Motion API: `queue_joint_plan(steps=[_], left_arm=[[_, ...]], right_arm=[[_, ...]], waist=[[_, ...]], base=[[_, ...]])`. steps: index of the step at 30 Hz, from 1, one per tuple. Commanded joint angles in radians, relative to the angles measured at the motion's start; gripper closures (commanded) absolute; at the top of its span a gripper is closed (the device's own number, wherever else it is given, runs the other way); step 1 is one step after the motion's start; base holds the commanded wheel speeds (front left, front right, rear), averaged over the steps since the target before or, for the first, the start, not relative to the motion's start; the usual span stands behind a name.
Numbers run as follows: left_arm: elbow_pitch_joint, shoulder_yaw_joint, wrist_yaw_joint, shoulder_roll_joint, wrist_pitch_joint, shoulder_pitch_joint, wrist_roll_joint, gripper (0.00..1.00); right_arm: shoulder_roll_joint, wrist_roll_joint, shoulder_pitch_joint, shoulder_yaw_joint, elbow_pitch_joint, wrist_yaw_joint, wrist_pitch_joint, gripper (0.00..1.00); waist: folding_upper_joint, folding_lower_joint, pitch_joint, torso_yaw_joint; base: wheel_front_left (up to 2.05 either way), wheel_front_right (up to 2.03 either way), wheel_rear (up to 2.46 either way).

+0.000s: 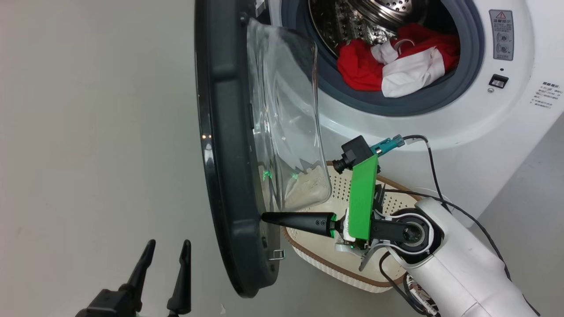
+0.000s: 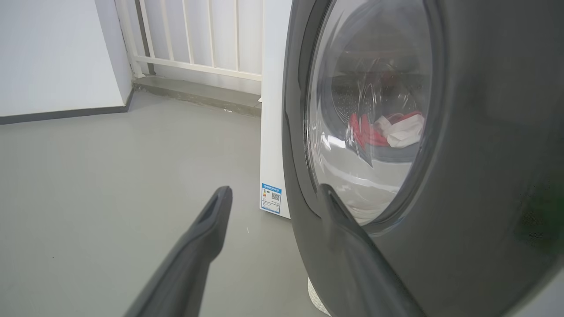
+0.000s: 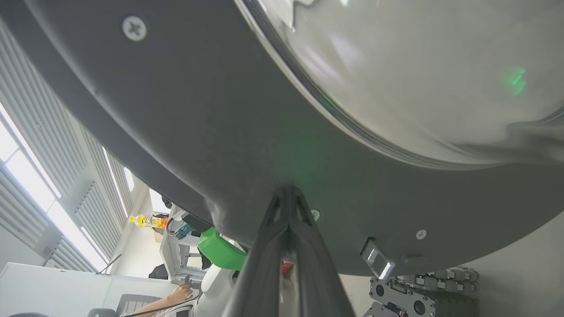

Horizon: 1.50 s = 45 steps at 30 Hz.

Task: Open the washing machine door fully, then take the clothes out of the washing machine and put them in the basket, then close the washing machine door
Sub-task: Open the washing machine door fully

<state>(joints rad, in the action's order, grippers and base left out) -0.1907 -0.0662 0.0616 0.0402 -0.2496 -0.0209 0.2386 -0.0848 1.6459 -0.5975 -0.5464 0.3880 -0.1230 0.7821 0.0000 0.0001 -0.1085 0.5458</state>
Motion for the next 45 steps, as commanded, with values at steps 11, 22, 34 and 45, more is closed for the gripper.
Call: queue_joint_plan(steps=[11, 22, 34, 45], left_arm=[[0.02, 0.036, 0.006, 0.01, -0.012, -0.008, -0.01, 0.0], [-0.008, 0.032, 0.028, 0.01, -0.012, -0.017, -0.034, 0.0], [-0.036, 0.063, 0.049, 0.01, -0.012, -0.026, -0.047, 0.0], [-0.038, 0.089, 0.054, 0.01, -0.012, -0.022, -0.051, 0.0]], right_arm=[[0.035, 0.012, 0.002, -0.008, -0.035, -0.008, -0.037, 1.0], [0.021, -0.043, 0.073, 0.034, -0.038, -0.008, -0.082, 0.16], [-0.039, -0.088, 0.172, 0.08, -0.034, -0.008, -0.174, 0.0], [-0.096, -0.131, 0.264, 0.108, -0.015, -0.008, -0.316, 0.0]], waist=[[0.0, 0.0, 0.017, -0.006], [0.0, 0.0, 0.046, -0.017], [0.0, 0.0, 0.06, -0.068], [0.0, 0.0, 0.064, -0.098]], base=[[0.0, 0.0, 0.0], [0.0, 0.0, 0.0], [0.0, 0.0, 0.0], [0.0, 0.0, 0.0]])
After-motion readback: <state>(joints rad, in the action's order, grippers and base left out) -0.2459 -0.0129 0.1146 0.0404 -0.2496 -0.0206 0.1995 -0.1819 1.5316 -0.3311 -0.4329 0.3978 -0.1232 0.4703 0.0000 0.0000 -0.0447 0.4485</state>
